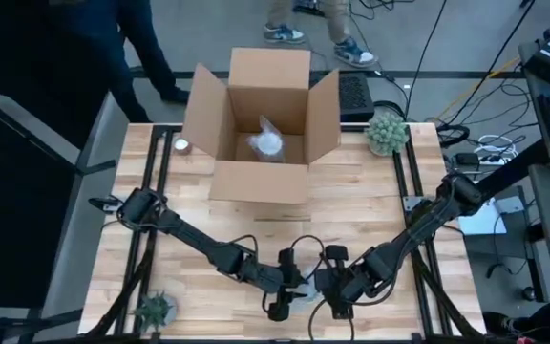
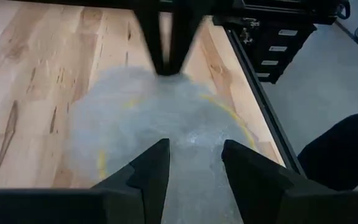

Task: Wrap mug
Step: Wrap the orange cup with the transparent bubble wrap

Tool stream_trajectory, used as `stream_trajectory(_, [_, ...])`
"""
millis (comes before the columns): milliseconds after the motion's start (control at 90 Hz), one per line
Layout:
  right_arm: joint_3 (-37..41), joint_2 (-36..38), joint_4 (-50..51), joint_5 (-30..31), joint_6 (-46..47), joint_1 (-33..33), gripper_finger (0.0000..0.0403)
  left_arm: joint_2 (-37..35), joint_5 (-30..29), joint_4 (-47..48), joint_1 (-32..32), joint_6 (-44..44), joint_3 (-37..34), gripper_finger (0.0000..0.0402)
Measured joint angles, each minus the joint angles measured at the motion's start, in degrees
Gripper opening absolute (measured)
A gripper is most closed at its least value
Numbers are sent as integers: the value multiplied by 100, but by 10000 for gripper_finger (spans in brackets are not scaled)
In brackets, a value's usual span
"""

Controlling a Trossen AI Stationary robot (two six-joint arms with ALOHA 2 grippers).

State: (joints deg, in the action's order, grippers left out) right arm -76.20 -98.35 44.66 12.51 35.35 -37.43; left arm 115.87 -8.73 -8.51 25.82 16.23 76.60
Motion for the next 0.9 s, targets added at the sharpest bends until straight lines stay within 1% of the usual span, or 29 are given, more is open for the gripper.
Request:
stream_trajectory(533, [2,6,-721,-63,-168,151,0,0,11,7,2,-7,0,143])
stream_trajectory(700, [2,-284,-813,-129,-201,271,0,2,10,11,-9,-4,0,143])
stream_trajectory(900, [-32,-701,-943,-448,-193,403,0,4,9,-9,-15,-20,2,143])
